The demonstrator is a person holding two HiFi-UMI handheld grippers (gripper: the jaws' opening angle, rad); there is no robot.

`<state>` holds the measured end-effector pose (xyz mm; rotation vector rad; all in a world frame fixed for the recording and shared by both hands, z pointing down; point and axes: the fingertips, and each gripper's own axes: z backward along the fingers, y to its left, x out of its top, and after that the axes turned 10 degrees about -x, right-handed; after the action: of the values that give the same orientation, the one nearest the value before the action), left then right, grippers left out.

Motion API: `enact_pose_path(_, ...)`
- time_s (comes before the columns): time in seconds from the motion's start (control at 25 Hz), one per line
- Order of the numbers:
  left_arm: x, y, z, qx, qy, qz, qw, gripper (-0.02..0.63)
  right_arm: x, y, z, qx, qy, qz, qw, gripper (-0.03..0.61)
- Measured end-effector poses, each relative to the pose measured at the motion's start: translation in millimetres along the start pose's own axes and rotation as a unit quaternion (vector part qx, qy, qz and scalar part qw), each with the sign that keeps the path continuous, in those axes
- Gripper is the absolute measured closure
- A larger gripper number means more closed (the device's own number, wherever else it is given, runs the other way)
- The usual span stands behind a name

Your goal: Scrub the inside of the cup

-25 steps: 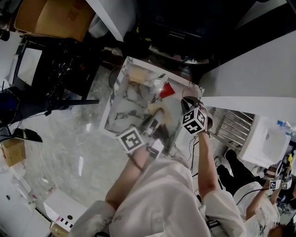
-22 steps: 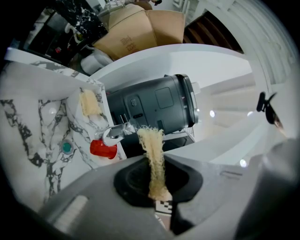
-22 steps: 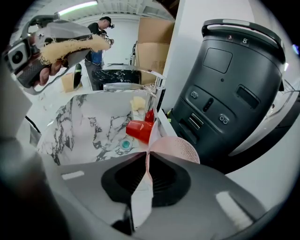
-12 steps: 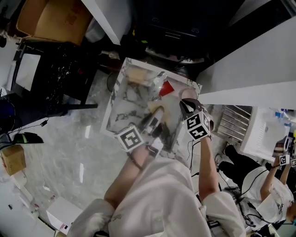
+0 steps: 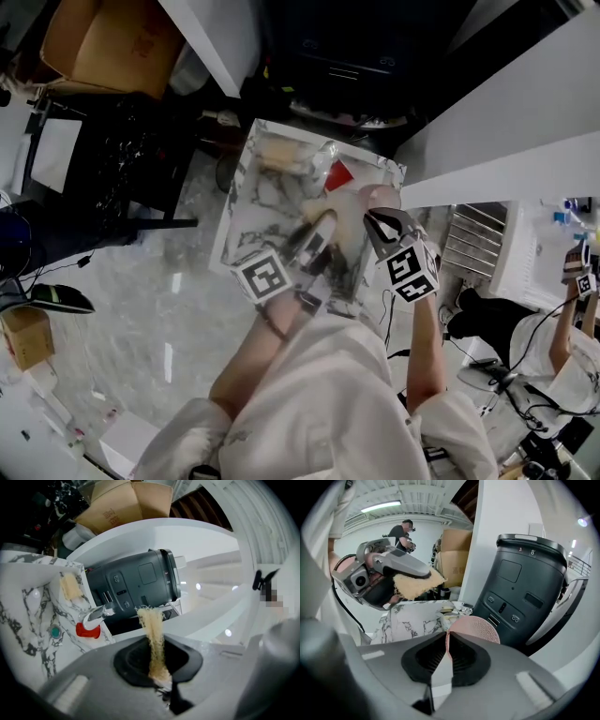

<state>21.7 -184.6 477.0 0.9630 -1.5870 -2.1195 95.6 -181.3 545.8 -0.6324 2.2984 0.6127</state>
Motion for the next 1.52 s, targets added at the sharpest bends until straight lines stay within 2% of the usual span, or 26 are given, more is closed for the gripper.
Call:
enact_pose_path(0.2,3,-15,7,-0.024,0.011,-0.015,0.9995,0.589,23,15,22,0.007,-0.016,0.019,1.0,0.563)
enact_pose_path(0.48,9,-34,14,-0.033,0.011,-0.002,0.9994,0.589,50,32,46,0.015,-0.023,0.058,0.998,0.563)
enact_pose_path(0.76,13,-59,16,-0.076,0.013,-0.004,0.997,0.589,65,42,62,0.014,-0.037,0.069,0.997,0.563)
enact_pose_path(1.16,8,-73,13,-0.1,0.038,-0.023,0.994,0.589,87,54,79,0.041,-0.081,0.056,0.994,0.563)
enact_pose_path(1.52,13,-73,21,-0.099,0.032,-0.025,0.9943,0.589,102,55,94,0.065,-0.125,0.021,0.99,0.563)
